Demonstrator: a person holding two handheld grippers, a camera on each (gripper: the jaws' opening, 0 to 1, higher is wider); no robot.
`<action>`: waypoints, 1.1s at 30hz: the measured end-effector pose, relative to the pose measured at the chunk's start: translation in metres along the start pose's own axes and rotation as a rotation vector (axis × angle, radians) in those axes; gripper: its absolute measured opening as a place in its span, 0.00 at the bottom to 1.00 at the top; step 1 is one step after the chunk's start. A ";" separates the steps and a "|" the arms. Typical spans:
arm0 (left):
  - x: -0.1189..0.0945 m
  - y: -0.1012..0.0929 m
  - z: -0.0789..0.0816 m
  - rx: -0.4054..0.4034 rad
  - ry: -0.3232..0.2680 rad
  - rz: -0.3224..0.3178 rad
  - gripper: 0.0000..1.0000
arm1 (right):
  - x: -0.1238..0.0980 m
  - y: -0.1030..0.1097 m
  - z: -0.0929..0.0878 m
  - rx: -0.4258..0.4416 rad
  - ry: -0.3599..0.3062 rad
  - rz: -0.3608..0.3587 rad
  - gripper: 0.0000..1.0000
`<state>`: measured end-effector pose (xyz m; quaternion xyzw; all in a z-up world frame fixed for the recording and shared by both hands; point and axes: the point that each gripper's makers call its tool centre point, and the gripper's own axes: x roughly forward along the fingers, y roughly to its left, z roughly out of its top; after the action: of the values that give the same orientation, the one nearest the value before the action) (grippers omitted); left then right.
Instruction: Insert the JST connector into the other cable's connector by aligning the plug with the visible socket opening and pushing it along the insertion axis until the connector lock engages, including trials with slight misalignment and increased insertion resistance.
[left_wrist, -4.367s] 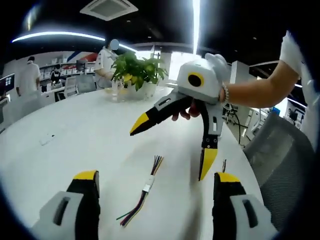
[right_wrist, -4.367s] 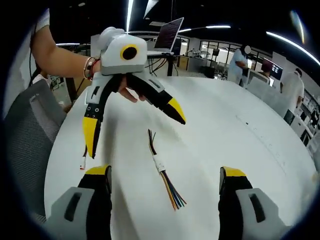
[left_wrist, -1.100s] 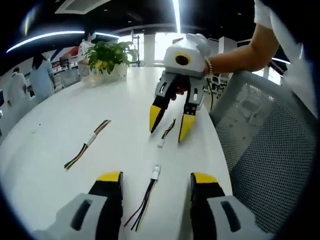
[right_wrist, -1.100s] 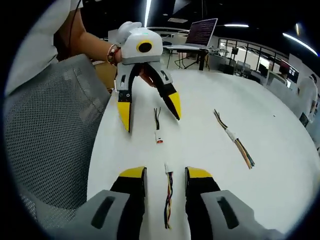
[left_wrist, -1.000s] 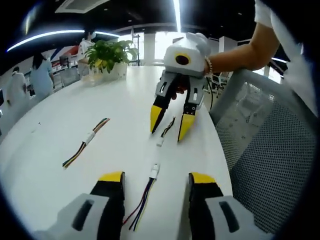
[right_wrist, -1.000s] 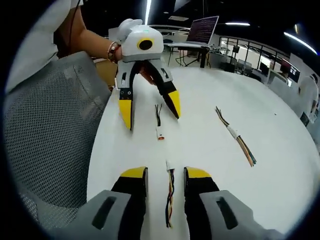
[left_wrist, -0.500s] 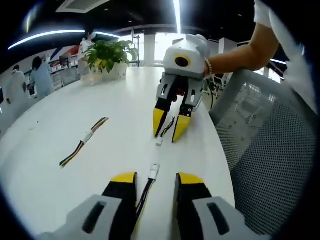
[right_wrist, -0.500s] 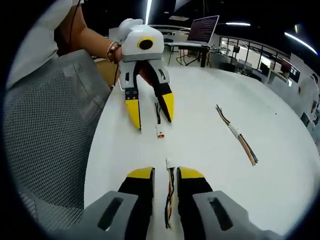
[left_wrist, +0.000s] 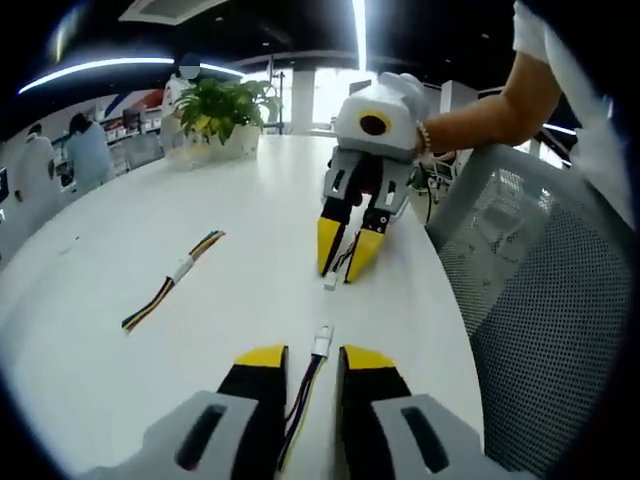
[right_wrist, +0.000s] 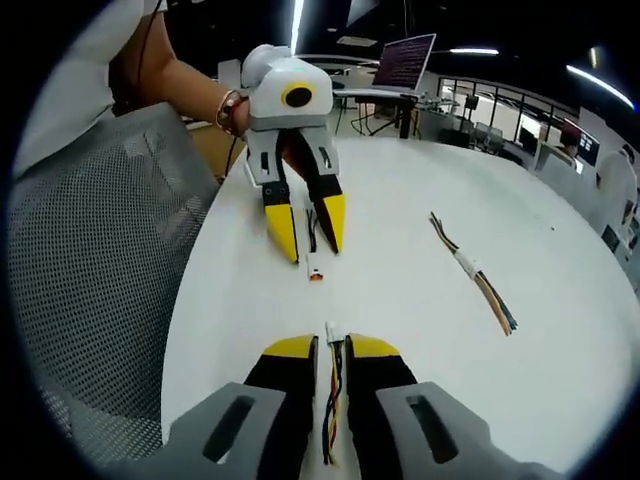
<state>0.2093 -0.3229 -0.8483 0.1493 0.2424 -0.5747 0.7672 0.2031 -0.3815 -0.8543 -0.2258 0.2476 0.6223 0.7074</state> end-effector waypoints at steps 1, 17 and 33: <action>0.000 0.000 0.000 -0.008 -0.005 -0.006 0.14 | 0.000 -0.001 0.000 0.003 -0.005 -0.002 0.07; 0.001 0.000 0.001 -0.013 -0.040 -0.022 0.06 | 0.000 -0.001 0.002 0.030 -0.032 -0.004 0.05; 0.002 0.003 0.000 0.008 -0.056 -0.014 0.01 | -0.001 -0.001 0.001 0.031 -0.067 0.000 0.04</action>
<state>0.2127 -0.3241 -0.8496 0.1346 0.2196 -0.5849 0.7692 0.2044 -0.3821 -0.8525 -0.1939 0.2332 0.6258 0.7186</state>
